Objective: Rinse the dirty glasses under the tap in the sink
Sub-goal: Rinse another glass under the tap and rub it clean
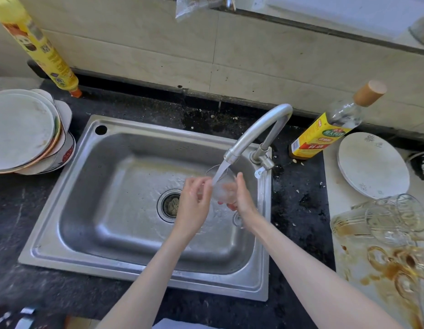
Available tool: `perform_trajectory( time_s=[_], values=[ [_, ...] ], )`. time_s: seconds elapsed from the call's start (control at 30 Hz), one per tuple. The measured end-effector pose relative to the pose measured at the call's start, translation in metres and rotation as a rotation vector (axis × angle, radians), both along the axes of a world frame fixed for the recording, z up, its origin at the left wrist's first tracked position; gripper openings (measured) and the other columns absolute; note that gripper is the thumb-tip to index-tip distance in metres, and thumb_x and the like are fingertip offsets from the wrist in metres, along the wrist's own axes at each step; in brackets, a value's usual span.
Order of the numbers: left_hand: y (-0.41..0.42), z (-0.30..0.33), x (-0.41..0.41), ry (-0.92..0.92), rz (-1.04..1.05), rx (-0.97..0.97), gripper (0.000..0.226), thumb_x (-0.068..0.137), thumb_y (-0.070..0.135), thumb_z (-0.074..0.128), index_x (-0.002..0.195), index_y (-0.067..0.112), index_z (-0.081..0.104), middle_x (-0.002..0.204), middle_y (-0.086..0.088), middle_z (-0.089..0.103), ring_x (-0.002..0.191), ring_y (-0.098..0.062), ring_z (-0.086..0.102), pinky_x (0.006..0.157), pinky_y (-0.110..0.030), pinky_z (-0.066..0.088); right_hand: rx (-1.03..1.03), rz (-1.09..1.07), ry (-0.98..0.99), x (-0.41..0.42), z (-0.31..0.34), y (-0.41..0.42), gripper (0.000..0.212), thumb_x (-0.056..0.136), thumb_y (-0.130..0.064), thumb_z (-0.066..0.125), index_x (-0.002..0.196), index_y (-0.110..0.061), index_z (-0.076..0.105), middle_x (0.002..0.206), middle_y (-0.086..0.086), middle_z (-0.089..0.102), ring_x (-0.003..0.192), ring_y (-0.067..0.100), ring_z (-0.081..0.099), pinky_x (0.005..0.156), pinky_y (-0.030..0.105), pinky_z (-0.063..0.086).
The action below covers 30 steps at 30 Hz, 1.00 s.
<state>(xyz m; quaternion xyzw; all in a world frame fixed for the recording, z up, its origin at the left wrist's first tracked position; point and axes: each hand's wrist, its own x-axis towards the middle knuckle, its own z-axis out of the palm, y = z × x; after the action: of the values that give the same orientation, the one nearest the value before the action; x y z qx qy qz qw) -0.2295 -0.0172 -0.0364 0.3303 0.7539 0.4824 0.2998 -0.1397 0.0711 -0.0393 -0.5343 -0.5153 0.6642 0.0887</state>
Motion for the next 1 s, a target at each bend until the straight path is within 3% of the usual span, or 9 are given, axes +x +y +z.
perform_trajectory(
  time_s=[0.2, 0.37, 0.43, 0.5, 0.57, 0.67, 0.83, 0.93, 1.0],
  values=[
    [-0.006, 0.013, -0.011, 0.529, -0.230, 0.310, 0.021, 0.085, 0.020, 0.058, 0.102, 0.009, 0.064, 0.111, -0.004, 0.058, 0.103, -0.012, 0.052, 0.090, -0.018, 0.040, 0.195, 0.043, 0.086, 0.002, 0.010, 0.019, 0.052, 0.088, -0.051, 0.024, 0.086, -0.020, 0.065, 0.077, 0.001, 0.065, 0.077, 0.014, 0.058, 0.070, 0.028, 0.040],
    [-0.002, 0.024, -0.022, 0.603, -0.626, 0.084, 0.032, 0.076, 0.011, 0.069, 0.107, 0.017, 0.067, 0.108, 0.001, 0.069, 0.097, -0.023, 0.064, 0.081, -0.031, 0.049, 0.328, 0.132, 0.093, -0.002, 0.010, 0.022, 0.036, 0.083, -0.038, 0.034, 0.079, -0.018, 0.064, 0.084, -0.007, 0.064, 0.087, 0.012, 0.056, 0.088, 0.039, 0.042],
    [0.002, 0.024, -0.027, 0.746, -0.785, 0.040, 0.045, 0.073, 0.007, 0.069, 0.116, 0.022, 0.064, 0.119, 0.004, 0.065, 0.104, -0.024, 0.062, 0.078, -0.035, 0.052, 0.355, 0.201, 0.078, -0.002, 0.010, 0.020, 0.045, 0.080, -0.043, 0.033, 0.081, -0.008, 0.062, 0.083, 0.004, 0.064, 0.084, 0.020, 0.055, 0.088, 0.043, 0.043],
    [0.003, 0.021, -0.029, 0.891, -0.795, 0.060, 0.049, 0.068, 0.004, 0.072, 0.112, 0.026, 0.066, 0.110, 0.006, 0.068, 0.090, -0.022, 0.064, 0.061, -0.024, 0.049, 0.400, 0.255, 0.047, 0.000, 0.011, 0.020, 0.059, 0.079, -0.048, 0.028, 0.086, 0.002, 0.059, 0.090, 0.015, 0.063, 0.089, 0.030, 0.055, 0.087, 0.044, 0.042],
    [0.002, 0.020, -0.027, 0.782, -0.714, 0.062, 0.030, 0.067, 0.003, 0.067, 0.093, 0.019, 0.071, 0.088, 0.001, 0.070, 0.072, -0.025, 0.063, 0.050, -0.025, 0.046, 0.388, 0.230, 0.028, 0.000, 0.010, 0.022, 0.052, 0.083, -0.041, 0.031, 0.088, 0.002, 0.060, 0.090, 0.012, 0.064, 0.088, 0.027, 0.056, 0.088, 0.045, 0.042],
    [0.007, 0.018, -0.021, 0.551, -0.475, 0.044, 0.010, 0.069, -0.001, 0.064, 0.071, 0.006, 0.057, 0.071, -0.003, 0.055, 0.067, -0.022, 0.052, 0.055, -0.019, 0.037, 0.336, 0.152, 0.034, -0.002, 0.012, 0.026, 0.045, 0.082, -0.038, 0.035, 0.079, 0.004, 0.053, 0.076, 0.005, 0.054, 0.077, 0.020, 0.048, 0.079, 0.043, 0.040],
    [0.004, 0.008, -0.017, 0.446, -0.759, 0.056, 0.054, 0.076, -0.006, 0.049, 0.117, 0.029, 0.054, 0.119, -0.001, 0.064, 0.110, -0.027, 0.059, 0.086, -0.038, 0.050, 0.444, 0.322, -0.027, -0.005, 0.021, 0.029, 0.043, 0.080, -0.034, 0.025, 0.070, 0.000, 0.049, 0.072, 0.010, 0.054, 0.075, 0.024, 0.048, 0.077, 0.043, 0.039],
    [0.004, 0.010, -0.023, 0.440, -0.580, -0.022, 0.037, 0.078, -0.003, 0.056, 0.101, 0.023, 0.069, 0.097, 0.000, 0.070, 0.091, -0.024, 0.065, 0.071, -0.030, 0.050, 0.348, 0.207, -0.013, -0.002, 0.012, 0.026, 0.031, 0.078, -0.036, 0.027, 0.057, -0.017, 0.037, 0.054, -0.011, 0.048, 0.061, 0.013, 0.041, 0.070, 0.035, 0.032],
    [0.005, 0.014, -0.021, 0.452, -0.460, -0.039, 0.018, 0.074, -0.007, 0.058, 0.078, 0.011, 0.062, 0.079, 0.002, 0.057, 0.079, -0.029, 0.059, 0.061, -0.031, 0.042, 0.321, 0.138, -0.006, -0.001, 0.006, 0.023, 0.025, 0.079, -0.038, 0.027, 0.060, -0.021, 0.030, 0.059, -0.005, 0.040, 0.064, 0.015, 0.036, 0.068, 0.035, 0.029]
  ],
)
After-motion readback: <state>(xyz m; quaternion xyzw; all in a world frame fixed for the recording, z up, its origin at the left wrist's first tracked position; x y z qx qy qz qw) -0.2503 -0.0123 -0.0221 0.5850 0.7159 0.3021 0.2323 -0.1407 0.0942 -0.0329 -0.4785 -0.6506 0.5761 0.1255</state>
